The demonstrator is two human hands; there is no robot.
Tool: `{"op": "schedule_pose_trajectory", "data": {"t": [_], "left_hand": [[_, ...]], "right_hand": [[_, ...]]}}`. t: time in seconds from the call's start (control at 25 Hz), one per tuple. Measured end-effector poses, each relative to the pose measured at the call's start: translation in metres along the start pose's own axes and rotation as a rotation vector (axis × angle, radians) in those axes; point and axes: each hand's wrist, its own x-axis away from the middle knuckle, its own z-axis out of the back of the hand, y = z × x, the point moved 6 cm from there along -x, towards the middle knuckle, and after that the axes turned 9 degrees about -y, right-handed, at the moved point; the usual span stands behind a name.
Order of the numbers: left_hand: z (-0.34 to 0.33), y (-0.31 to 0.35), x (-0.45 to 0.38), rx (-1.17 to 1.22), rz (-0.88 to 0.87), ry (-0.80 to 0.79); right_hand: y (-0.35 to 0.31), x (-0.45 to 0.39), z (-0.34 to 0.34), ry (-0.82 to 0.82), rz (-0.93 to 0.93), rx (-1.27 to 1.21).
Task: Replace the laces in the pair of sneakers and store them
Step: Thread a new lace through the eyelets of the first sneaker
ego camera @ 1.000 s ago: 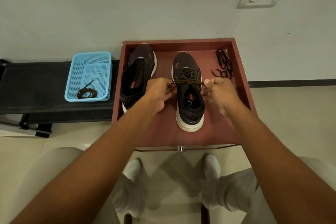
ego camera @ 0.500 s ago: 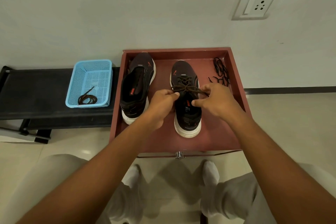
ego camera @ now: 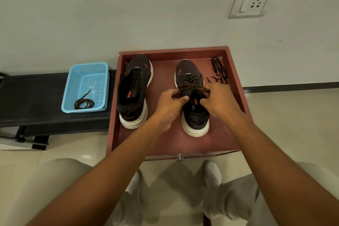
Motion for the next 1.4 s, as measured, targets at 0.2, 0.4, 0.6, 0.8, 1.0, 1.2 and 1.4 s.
{"op": "schedule_pose_trajectory", "data": {"t": [0.2, 0.4, 0.6, 0.8, 1.0, 1.2, 1.4], "left_hand": [[-0.02, 0.002, -0.006, -0.023, -0.008, -0.015], [-0.022, 0.002, -0.004, -0.051, 0.009, -0.013], [-0.007, 0.023, 0.005, -0.147, -0.029, 0.082], [0.034, 0.054, 0.023, -0.161, -0.069, 0.165], [0.091, 0.081, 0.042, -0.177, -0.172, 0.266], [0.154, 0.093, 0.06, -0.35, -0.213, 0.403], [0.188, 0.081, 0.057, -0.514, -0.178, 0.434]], "right_hand": [[0.014, 0.001, 0.009, 0.021, -0.019, 0.011], [0.018, 0.001, 0.009, -0.02, -0.031, 0.004], [0.005, 0.002, 0.015, -0.046, -0.024, -0.026], [-0.034, -0.001, 0.034, 0.069, 0.051, 0.052], [-0.087, -0.006, 0.026, 0.118, 0.244, -0.099], [-0.133, -0.018, 0.001, 0.07, 0.349, -0.177], [-0.159, -0.036, -0.034, -0.02, 0.32, -0.208]]}}
